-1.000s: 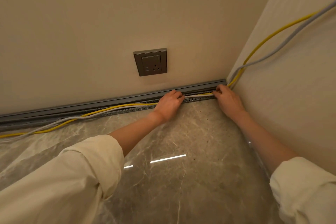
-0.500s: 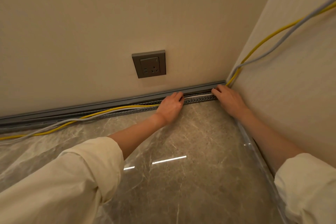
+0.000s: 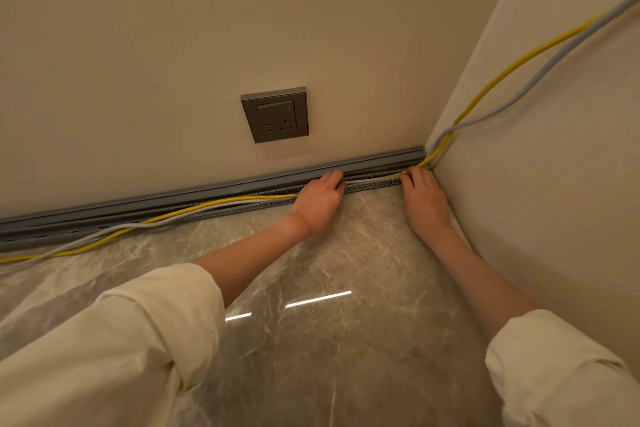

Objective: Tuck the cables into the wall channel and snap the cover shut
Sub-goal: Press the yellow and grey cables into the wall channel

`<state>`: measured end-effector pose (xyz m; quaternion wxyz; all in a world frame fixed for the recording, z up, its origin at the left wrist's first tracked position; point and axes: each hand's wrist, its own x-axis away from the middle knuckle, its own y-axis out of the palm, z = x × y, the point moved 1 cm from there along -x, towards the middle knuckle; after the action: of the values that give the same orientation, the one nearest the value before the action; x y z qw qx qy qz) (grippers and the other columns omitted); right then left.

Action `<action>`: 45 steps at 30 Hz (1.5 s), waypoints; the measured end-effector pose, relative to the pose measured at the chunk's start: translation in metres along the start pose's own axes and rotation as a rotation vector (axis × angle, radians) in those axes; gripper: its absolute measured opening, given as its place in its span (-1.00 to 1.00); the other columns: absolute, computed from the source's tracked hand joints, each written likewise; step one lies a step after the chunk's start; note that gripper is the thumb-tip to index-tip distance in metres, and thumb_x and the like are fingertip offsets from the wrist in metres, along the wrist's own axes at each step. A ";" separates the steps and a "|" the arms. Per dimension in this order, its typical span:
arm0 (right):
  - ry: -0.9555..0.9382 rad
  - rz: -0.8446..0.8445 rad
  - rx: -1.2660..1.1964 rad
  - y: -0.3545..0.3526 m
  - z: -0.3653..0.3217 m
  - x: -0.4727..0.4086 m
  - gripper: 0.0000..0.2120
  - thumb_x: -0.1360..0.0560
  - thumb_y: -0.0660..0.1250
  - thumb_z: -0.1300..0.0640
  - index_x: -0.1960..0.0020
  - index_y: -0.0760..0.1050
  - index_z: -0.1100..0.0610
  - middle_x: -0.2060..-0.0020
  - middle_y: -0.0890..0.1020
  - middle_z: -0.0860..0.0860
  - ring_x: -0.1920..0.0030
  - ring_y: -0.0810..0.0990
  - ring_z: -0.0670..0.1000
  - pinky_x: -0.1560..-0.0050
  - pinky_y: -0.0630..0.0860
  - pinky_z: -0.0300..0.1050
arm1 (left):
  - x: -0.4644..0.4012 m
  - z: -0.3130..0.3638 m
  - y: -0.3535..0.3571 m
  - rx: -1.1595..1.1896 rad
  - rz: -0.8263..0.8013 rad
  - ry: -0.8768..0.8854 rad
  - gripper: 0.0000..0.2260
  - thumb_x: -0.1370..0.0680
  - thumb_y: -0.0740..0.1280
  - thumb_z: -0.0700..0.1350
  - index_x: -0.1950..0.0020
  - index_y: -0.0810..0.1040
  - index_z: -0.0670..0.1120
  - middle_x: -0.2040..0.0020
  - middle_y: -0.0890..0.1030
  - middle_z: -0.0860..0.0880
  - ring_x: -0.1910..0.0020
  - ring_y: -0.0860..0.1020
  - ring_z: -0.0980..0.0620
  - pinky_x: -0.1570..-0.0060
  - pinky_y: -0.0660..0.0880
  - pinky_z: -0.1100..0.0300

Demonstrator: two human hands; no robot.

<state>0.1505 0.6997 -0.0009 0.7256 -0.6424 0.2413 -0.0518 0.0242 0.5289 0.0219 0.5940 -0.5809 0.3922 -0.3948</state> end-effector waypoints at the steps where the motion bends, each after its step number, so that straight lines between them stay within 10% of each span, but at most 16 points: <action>1: 0.020 -0.032 -0.002 -0.002 -0.002 -0.002 -0.64 -0.29 0.35 0.49 -0.08 0.49 0.35 0.04 0.54 0.26 0.00 0.54 0.25 -0.02 0.54 0.07 | 0.001 0.000 0.001 0.004 -0.001 -0.004 -0.70 -0.59 0.13 -0.26 -0.31 0.35 -0.28 -0.27 0.39 -0.20 -0.11 0.45 -0.19 -0.01 0.48 -0.05; 12: 0.133 -0.147 0.015 0.005 -0.014 -0.008 -0.70 -0.46 0.16 0.40 -0.18 0.36 0.32 -0.12 0.47 0.28 -0.17 0.41 0.25 -0.29 0.33 0.05 | 0.007 -0.003 0.011 0.009 -0.027 -0.004 -0.52 -0.58 0.13 -0.24 -0.48 0.11 -0.23 -0.46 0.23 -0.18 -0.40 0.29 -0.14 -0.30 0.35 0.02; 22: 0.204 -0.225 -0.157 -0.003 -0.039 0.009 -0.37 -0.45 0.24 0.41 -0.45 0.04 0.36 -0.42 0.10 0.41 -0.42 0.20 0.34 -0.40 0.29 0.11 | 0.041 -0.018 0.001 0.137 -0.023 -0.052 -0.41 -0.51 0.20 -0.22 -0.51 0.07 -0.15 -0.51 0.21 -0.17 -0.45 0.25 -0.15 -0.42 0.22 0.00; 45: -0.516 -0.217 -0.210 -0.027 -0.284 0.034 -0.37 -0.46 0.07 0.41 -0.49 -0.05 0.31 -0.49 0.03 0.31 -0.51 0.01 0.23 -0.50 -0.03 0.05 | 0.289 -0.162 -0.005 0.197 0.182 -0.514 -0.50 -0.41 0.26 -0.32 -0.37 0.35 -0.24 -0.39 0.40 -0.22 -0.36 0.38 -0.19 -0.33 0.34 -0.04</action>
<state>0.0683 0.4240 -0.0016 0.6826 -0.7280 -0.0173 0.0614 -0.0153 0.1997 0.0222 0.7605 -0.5638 0.2391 -0.2157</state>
